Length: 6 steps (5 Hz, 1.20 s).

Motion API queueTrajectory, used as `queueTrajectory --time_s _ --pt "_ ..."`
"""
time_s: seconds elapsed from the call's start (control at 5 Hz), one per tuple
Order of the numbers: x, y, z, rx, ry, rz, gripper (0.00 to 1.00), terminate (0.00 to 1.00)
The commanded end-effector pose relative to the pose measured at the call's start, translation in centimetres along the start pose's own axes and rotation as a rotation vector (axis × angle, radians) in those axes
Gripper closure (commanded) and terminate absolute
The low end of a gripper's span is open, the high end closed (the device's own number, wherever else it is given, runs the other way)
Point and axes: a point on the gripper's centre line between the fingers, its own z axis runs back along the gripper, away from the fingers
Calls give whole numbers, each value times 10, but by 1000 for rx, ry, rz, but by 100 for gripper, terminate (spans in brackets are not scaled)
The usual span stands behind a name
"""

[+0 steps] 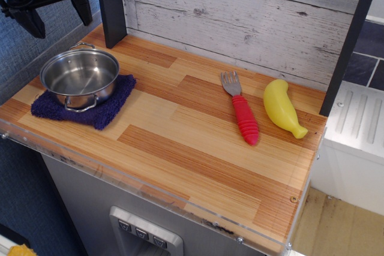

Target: Place the yellow vegetable in the silver pot.

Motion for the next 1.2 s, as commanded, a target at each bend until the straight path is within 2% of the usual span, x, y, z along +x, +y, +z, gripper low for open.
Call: queueTrajectory --time_s 0.0,0.4,0.8,1.0 --pt "0 0 0 0 0 0 0 0" --pt "-11 -54 0 -31 5 -99 0 0" --pt "-43 -109 -11 -128 55 -254 0 0" --pt "-60 -141 -21 -202 77 -293 0 0"
